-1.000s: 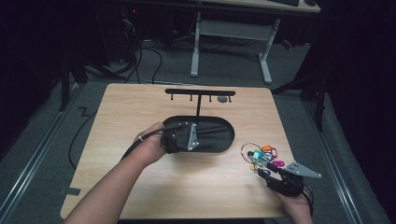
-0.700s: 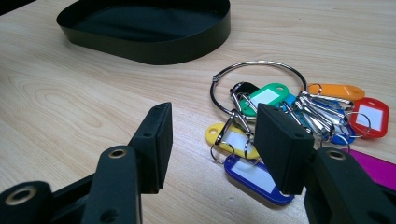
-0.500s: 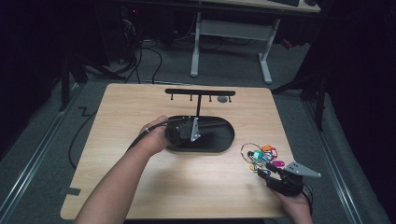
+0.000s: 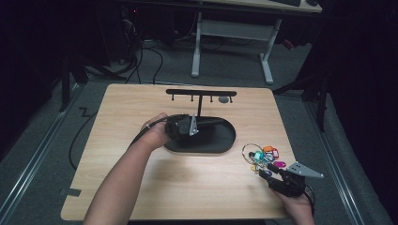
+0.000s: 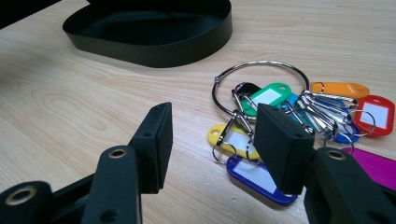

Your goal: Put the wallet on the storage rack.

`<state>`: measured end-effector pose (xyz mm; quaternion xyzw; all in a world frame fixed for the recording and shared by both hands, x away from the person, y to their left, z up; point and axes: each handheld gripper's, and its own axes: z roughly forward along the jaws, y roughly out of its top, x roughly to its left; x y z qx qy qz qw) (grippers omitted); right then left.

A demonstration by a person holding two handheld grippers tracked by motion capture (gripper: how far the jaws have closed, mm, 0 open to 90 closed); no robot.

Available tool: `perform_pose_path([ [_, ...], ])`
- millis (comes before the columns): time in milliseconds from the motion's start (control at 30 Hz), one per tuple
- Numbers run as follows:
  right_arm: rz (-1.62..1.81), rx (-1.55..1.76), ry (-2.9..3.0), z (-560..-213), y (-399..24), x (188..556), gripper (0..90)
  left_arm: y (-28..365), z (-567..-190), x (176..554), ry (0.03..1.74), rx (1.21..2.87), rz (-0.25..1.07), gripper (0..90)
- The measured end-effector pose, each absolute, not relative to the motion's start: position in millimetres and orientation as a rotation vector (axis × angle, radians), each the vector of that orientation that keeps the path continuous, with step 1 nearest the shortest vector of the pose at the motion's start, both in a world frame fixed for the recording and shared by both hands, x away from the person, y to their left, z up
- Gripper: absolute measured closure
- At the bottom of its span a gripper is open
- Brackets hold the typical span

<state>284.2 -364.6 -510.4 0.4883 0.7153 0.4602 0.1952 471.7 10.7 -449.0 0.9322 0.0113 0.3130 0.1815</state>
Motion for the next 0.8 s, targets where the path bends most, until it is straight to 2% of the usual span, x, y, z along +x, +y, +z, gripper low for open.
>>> perform_pose_path([
  [300, 1.282, 1.378, 2.008, -511.7, -364.7, 284.1, 47.6, 16.0, -457.9, 481.9, -0.014, 2.630, 0.904, 73.4],
  [667, 1.263, 1.376, 2.015, -511.7, -362.0, 283.3, 47.6, 14.6, -465.4, 483.0, 0.056, 2.688, 0.864, 71.3],
  [800, 1.260, 1.372, 2.018, -512.0, -361.5, 283.7, 47.4, 13.2, -464.8, 481.5, 0.111, 2.704, 0.829, 64.4],
])
